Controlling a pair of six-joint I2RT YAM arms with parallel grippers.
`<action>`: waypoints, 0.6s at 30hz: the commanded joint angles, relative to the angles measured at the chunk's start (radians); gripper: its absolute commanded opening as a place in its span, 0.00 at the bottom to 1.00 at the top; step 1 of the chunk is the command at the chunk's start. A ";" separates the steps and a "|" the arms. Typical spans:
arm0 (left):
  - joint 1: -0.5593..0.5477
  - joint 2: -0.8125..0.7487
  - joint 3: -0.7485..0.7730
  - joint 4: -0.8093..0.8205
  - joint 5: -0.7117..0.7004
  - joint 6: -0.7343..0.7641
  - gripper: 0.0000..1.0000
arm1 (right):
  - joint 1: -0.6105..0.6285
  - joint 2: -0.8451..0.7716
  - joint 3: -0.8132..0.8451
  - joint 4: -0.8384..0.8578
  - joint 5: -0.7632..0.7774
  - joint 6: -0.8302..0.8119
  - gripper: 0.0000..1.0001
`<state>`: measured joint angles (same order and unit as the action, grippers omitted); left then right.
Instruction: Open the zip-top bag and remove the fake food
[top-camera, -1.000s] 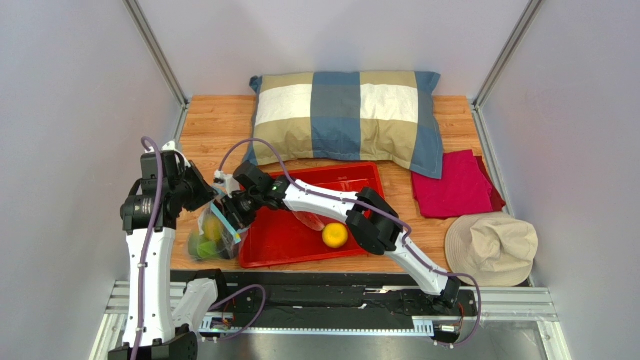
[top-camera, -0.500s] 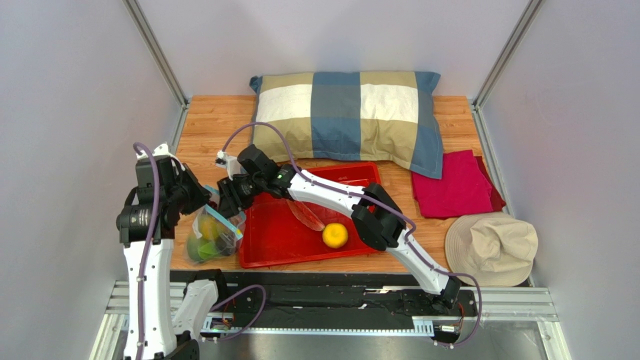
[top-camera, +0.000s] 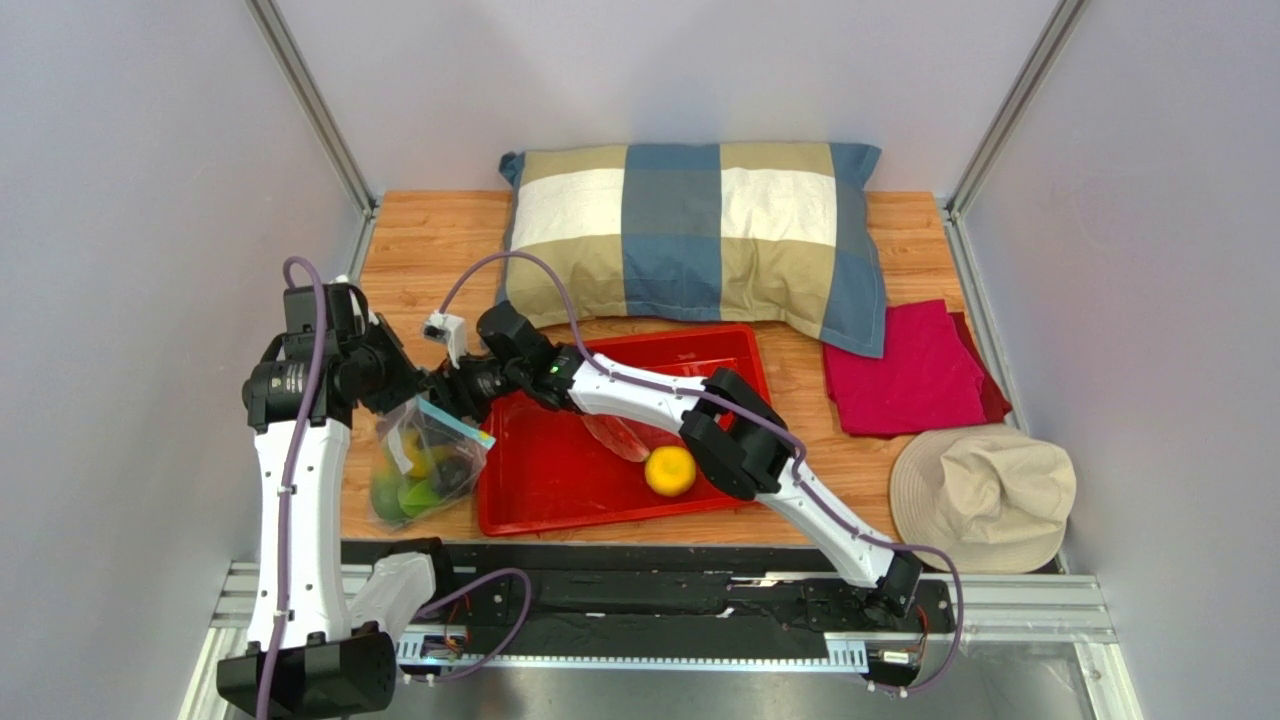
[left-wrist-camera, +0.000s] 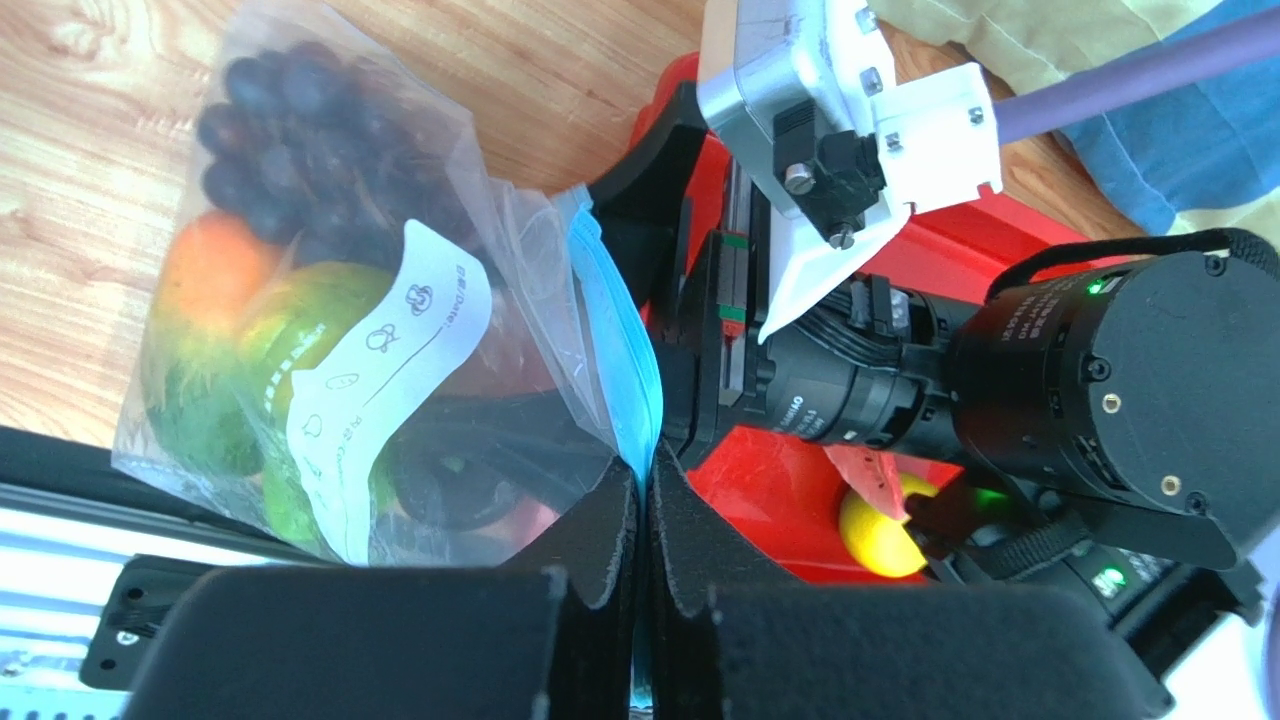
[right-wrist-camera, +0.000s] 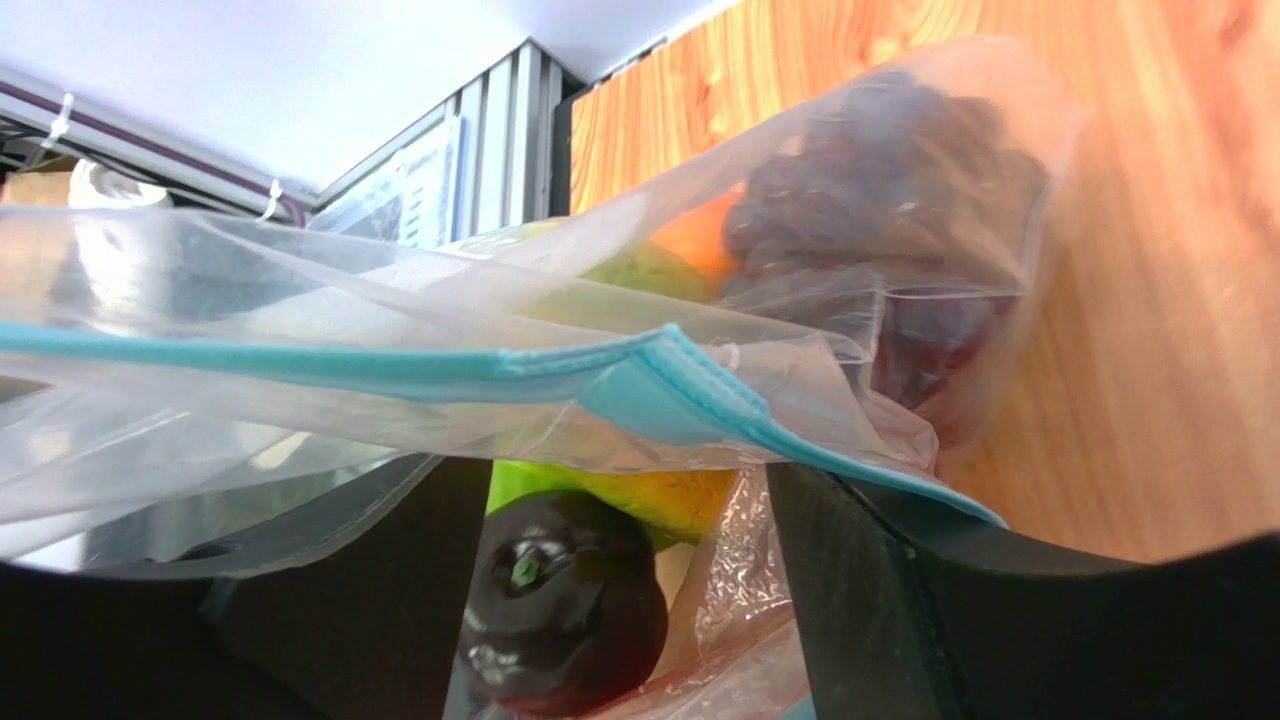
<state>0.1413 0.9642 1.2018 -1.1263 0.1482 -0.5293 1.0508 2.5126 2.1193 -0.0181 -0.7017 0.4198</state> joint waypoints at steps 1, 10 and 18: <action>0.001 -0.031 -0.011 0.074 0.111 -0.078 0.00 | 0.037 0.023 -0.018 0.182 0.011 -0.090 0.78; 0.001 -0.041 -0.022 0.048 0.068 -0.068 0.00 | 0.046 -0.031 -0.082 0.225 0.087 -0.142 0.58; 0.001 0.024 0.130 -0.053 -0.108 0.080 0.00 | 0.049 -0.159 -0.197 0.326 -0.018 -0.044 0.39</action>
<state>0.1459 0.9710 1.2270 -1.1648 0.1040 -0.5354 1.0882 2.4828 1.9839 0.1856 -0.6750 0.3428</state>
